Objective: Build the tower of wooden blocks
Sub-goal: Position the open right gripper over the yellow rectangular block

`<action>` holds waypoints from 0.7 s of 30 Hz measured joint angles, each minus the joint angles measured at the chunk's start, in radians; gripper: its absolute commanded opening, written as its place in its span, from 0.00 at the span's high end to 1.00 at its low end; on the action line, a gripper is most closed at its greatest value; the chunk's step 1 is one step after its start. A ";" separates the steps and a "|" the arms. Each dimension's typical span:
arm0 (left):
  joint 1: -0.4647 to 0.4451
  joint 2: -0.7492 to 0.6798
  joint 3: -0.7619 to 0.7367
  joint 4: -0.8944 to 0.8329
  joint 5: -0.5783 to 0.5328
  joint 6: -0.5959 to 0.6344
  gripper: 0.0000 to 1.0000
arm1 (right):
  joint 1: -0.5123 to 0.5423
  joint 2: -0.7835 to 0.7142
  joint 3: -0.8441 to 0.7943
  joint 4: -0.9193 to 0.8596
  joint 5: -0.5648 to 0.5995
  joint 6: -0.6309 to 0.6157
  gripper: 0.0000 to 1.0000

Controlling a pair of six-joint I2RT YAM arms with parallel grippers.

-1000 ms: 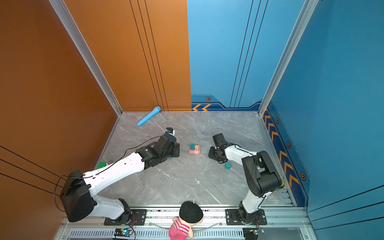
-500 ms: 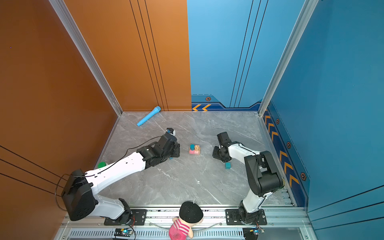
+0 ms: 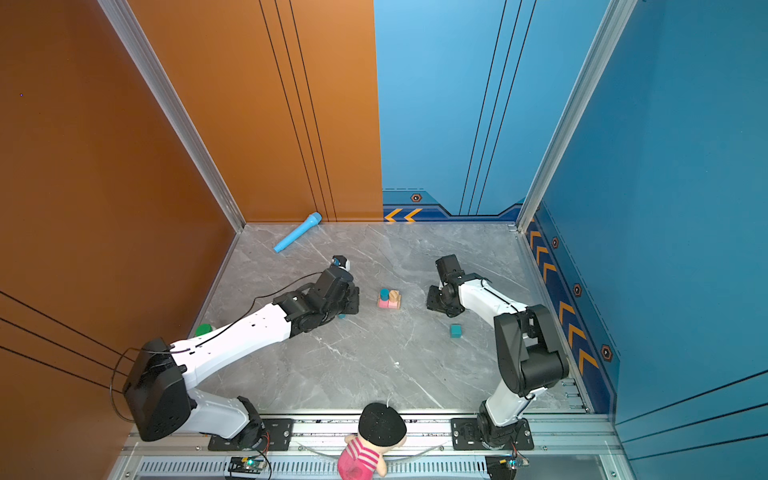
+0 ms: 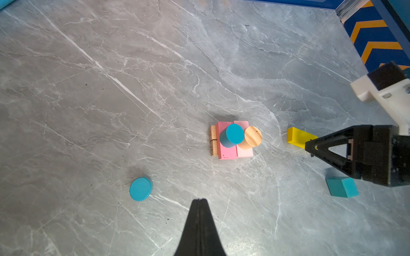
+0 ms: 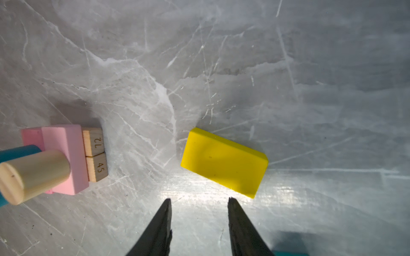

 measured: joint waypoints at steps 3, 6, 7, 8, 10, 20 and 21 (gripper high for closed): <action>0.002 0.000 0.000 0.000 0.000 0.000 0.99 | 0.032 -0.060 0.000 -0.029 0.061 0.001 0.49; 0.006 0.000 0.000 0.000 0.001 0.006 0.99 | 0.073 -0.110 0.002 -0.050 0.121 0.018 0.44; 0.010 0.000 0.000 0.000 0.001 0.008 0.99 | 0.083 -0.117 0.002 -0.055 0.136 0.022 0.42; 0.011 0.000 0.000 0.000 0.001 0.011 0.99 | 0.089 -0.121 0.003 -0.058 0.152 0.028 0.40; 0.018 -0.002 -0.003 0.001 0.005 0.013 0.99 | 0.094 -0.115 0.006 -0.066 0.182 0.044 0.33; 0.071 -0.040 -0.083 0.019 0.042 0.019 0.99 | 0.129 -0.034 0.026 -0.098 0.312 0.146 0.20; 0.075 -0.042 -0.087 0.023 0.045 0.019 0.99 | 0.132 -0.026 0.029 -0.098 0.315 0.155 0.20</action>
